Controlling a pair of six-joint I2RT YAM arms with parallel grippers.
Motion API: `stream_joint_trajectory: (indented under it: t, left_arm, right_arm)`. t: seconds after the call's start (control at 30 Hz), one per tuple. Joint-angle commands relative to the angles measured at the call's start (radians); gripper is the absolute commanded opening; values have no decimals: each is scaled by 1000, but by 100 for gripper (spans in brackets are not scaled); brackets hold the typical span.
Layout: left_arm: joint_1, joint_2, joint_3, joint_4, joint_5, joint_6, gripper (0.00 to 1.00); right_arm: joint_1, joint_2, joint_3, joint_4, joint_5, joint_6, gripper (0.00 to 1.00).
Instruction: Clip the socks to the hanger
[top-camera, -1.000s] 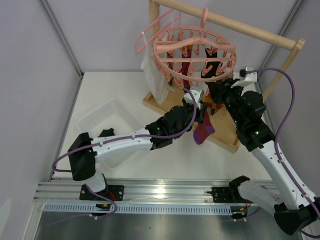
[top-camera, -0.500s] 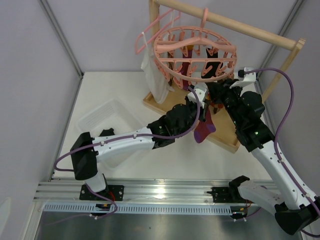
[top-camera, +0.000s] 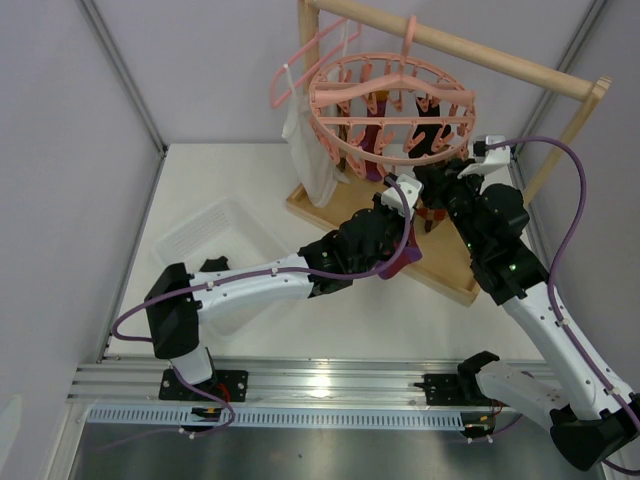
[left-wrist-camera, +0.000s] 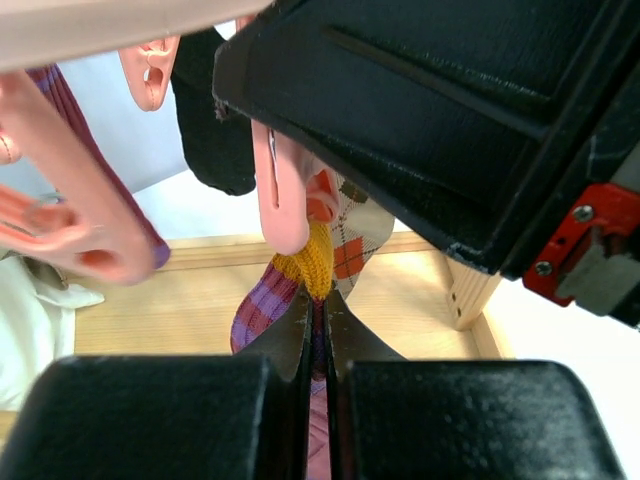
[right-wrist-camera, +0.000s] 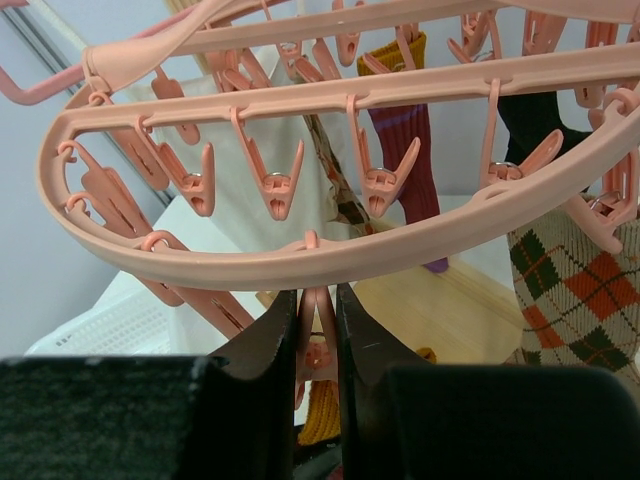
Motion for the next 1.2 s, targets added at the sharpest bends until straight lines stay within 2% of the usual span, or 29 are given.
stream_joint_trajectory:
  t: [0.0, 0.7, 1.17]
  left_arm:
    - [-6, 1, 34, 10, -22, 31, 1]
    - [-10, 8, 92, -51, -10, 46, 1]
    - [-13, -5, 103, -77, -47, 54, 1]
  right_arm:
    - [5, -15, -6, 53, 11, -20, 0]
    - [39, -13, -23, 101, 35, -55, 0]
    - [63, -19, -29, 73, 120, -133, 0]
